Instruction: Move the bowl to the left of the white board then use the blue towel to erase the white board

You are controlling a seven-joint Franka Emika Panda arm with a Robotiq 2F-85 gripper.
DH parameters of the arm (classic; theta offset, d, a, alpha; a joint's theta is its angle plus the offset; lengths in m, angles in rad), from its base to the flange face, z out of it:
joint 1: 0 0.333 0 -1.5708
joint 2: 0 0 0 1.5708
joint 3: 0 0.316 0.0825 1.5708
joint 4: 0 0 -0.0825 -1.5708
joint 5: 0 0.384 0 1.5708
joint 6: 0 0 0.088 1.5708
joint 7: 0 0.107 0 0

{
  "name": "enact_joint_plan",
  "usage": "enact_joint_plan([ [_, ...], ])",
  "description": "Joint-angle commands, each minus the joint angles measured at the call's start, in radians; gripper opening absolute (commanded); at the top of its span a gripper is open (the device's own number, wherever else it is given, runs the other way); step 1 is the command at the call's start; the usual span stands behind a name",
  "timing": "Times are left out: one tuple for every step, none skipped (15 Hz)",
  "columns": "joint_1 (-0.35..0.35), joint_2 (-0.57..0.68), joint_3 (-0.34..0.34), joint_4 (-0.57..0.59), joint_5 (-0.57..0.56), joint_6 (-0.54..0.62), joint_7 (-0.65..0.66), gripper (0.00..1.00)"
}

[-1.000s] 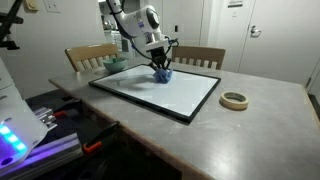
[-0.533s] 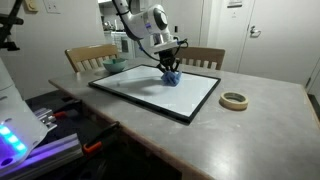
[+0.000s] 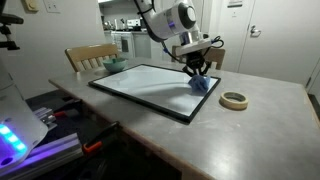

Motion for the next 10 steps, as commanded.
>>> enact_joint_plan([
  [-0.056,0.043,0.022,0.066,0.029,0.048,-0.076,0.02],
  [-0.066,0.053,0.030,0.086,0.035,0.058,-0.090,0.02],
  [-0.076,0.066,0.042,0.109,0.048,0.061,-0.105,0.02],
  [-0.084,0.080,0.058,0.135,0.064,0.058,-0.121,0.02],
  [-0.090,0.095,0.078,0.162,0.084,0.048,-0.139,0.02],
  [-0.096,0.108,0.095,0.182,0.102,0.042,-0.158,0.02],
  [-0.099,0.125,0.112,0.205,0.121,0.038,-0.171,0.02],
  [-0.097,0.142,0.120,0.226,0.133,0.029,-0.175,0.02],
  [-0.096,0.156,0.123,0.241,0.143,0.027,-0.172,0.02],
  [-0.090,0.169,0.116,0.254,0.145,0.026,-0.163,0.02],
])
